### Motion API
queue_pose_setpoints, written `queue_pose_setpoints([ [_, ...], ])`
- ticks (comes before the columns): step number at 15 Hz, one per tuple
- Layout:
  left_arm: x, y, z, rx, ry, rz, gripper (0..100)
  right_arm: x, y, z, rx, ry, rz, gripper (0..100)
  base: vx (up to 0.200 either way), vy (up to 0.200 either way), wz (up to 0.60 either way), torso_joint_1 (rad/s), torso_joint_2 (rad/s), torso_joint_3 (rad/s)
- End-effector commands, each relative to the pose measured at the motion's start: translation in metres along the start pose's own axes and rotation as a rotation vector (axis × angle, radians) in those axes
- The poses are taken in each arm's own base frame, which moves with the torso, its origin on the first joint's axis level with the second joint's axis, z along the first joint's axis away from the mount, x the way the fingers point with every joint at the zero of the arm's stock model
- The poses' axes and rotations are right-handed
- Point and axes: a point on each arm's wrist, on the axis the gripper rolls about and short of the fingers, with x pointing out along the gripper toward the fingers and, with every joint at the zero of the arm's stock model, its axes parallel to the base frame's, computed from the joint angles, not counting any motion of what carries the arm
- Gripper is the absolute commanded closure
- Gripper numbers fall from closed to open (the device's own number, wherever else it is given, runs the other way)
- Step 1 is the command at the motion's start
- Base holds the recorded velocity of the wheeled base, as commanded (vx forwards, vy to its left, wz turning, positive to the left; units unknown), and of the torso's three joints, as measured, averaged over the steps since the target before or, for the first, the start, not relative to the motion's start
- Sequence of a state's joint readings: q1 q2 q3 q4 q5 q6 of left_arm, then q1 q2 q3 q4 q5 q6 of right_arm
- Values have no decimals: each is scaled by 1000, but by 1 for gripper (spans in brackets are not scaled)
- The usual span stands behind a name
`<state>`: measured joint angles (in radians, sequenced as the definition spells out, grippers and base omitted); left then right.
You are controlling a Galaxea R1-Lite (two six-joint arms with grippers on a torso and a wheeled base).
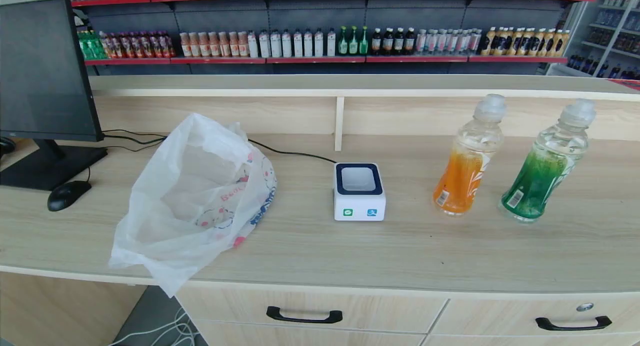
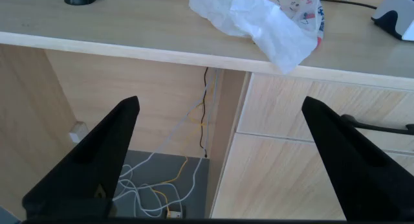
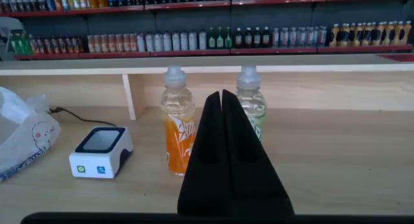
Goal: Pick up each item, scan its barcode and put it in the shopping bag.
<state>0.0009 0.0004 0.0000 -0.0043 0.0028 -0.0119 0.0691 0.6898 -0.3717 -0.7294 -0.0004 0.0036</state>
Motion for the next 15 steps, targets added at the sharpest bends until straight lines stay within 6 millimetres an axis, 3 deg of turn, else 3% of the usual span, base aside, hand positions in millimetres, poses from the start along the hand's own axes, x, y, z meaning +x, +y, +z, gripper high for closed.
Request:
queue_pose_setpoints([
  [1,0,0,0,0,-1,1,0,117,11,-48,12,18,54,100,0,0,0,0,0,0],
  [4,0,0,0,0,-1,1,0,146,16,-75,23,-7,66,100,0,0,0,0,0,0],
  [9,0,0,0,-2,-1,1,0,144,52,-99,61,81,211,100,0,0,0,0,0,0],
  [15,0,0,0,-2,1,1,0,150,57,-124,52,145,217,100,0,0,0,0,0,0],
])
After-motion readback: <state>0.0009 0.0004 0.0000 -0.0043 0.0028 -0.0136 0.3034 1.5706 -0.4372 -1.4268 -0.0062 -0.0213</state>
